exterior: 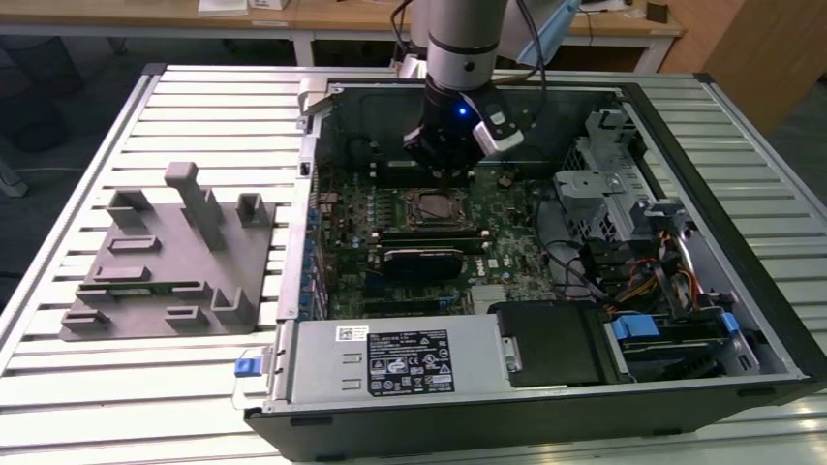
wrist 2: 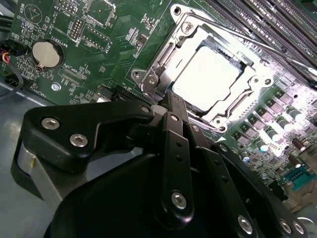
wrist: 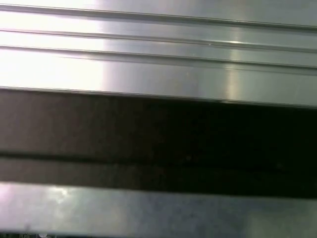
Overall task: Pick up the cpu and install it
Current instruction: 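Install the second cpu locking lever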
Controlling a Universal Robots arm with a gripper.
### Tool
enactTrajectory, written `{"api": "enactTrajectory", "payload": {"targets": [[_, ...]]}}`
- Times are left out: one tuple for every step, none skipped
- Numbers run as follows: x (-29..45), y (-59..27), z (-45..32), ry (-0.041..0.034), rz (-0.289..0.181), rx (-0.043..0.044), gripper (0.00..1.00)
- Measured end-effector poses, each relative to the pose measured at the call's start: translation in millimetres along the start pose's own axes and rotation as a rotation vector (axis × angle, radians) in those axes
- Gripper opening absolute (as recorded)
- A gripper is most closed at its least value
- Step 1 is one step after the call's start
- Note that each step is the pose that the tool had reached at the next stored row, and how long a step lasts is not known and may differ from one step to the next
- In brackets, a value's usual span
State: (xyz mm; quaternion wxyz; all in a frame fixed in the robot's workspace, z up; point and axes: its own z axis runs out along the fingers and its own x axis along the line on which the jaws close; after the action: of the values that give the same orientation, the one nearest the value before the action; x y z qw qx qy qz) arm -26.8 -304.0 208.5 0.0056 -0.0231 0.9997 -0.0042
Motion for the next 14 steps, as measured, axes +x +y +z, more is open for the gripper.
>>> {"api": "enactTrajectory", "payload": {"targets": [[0.0, -0.4, 0.0, 0.0, 0.0, 0.0, 0.11], [0.0, -0.9, 0.0, 0.0, 0.0, 0.0, 0.11], [0.0, -1.7, 0.0, 0.0001, 0.0, 0.0001, 0.11], [0.1, -2.6, 0.0, 0.0001, 0.0, 0.0001, 0.11], [0.1, -3.5, 0.1, 0.0, 0.0, 0.0, 0.11], [0.1, -4.3, 0.1, 0.0, 0.0, 0.0001, 0.11], [0.2, -4.9, 0.1, 0.0, 0.0, 0.0, 0.11], [0.2, -5.6, 0.1, 0.0, 0.0, 0.0, 0.11], [0.2, -6.2, 0.1, 0.0, 0.0, 0.0, 0.11], [0.2, -6.8, 0.1, 0.0, 0.0, 0.0, 0.11], [0.3, -7.7, 0.2, 0.0, 0.0, 0.0, 0.11], [0.3, -8.5, 0.2, 0.0, 0.0, 0.0, 0.11], [0.4, -9.2, 0.2, 0.0, 0.0, 0.0, 0.11], [0.4, -10.0, 0.2, 0.0, 0.0, 0.0, 0.11]]}}
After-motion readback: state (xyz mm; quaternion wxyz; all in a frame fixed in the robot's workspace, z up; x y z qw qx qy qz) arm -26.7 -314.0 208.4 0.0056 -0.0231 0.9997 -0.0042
